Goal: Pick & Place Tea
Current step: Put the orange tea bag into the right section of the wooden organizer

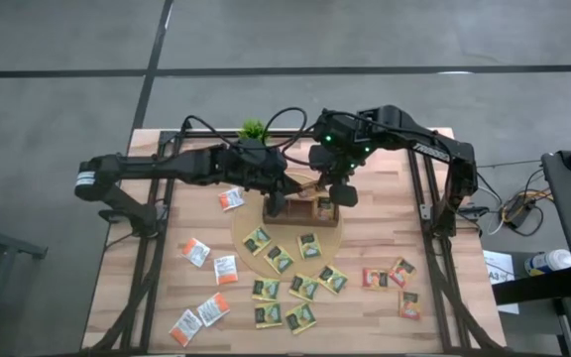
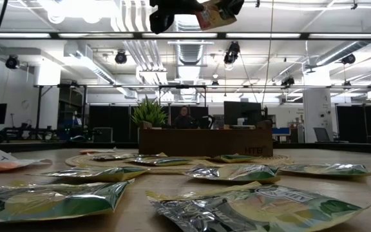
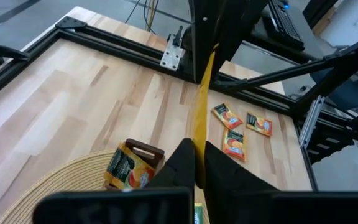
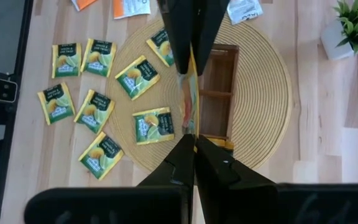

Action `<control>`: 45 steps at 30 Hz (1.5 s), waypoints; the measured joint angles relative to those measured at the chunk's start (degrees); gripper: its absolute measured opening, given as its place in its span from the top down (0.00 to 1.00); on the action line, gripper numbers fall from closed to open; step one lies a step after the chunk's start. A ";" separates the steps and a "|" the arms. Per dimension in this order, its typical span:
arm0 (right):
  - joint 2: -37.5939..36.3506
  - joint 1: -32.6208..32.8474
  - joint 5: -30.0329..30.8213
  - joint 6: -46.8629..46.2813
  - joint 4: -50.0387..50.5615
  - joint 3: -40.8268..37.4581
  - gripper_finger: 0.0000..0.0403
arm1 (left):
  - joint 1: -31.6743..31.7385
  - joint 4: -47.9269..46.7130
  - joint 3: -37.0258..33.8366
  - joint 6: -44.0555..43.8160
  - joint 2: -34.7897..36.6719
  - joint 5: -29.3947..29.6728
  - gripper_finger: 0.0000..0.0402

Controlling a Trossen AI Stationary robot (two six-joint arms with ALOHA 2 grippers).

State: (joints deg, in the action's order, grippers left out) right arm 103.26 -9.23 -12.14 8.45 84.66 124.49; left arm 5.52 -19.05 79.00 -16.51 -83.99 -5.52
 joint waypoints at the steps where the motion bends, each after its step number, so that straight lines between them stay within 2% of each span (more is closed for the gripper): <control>1: 0.00 0.02 -0.04 -0.16 -0.02 0.02 0.98 | 0.00 -0.04 0.00 0.00 0.00 0.00 0.98; 11: -1.63 0.39 -0.37 -0.32 -0.02 0.00 0.96 | -0.05 -1.36 0.00 0.09 0.66 0.04 0.99; 19: -6.60 0.39 -0.50 -3.84 -1.82 0.00 0.77 | 0.00 -0.62 -0.02 0.16 0.66 -0.20 1.00; 25: -11.49 0.39 -0.47 -5.22 -8.63 0.00 0.63 | -0.02 7.65 -0.04 0.50 0.68 -3.80 1.00; 29: -14.43 0.39 0.12 -5.99 -11.30 0.00 0.57 | -0.02 12.18 -0.04 0.52 0.78 -5.34 1.00; 40: -16.33 0.39 2.53 -7.16 -11.44 -0.02 0.54 | -0.06 26.42 -0.04 1.62 1.86 -5.62 1.00; 45: -15.30 0.39 3.30 -6.52 -11.47 -0.12 0.54 | -0.07 26.99 -0.04 1.62 1.86 -4.68 1.00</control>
State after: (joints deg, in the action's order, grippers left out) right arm 87.96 -8.84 -8.84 1.93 73.19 124.37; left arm 5.45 7.94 78.96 -14.90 -82.13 -10.19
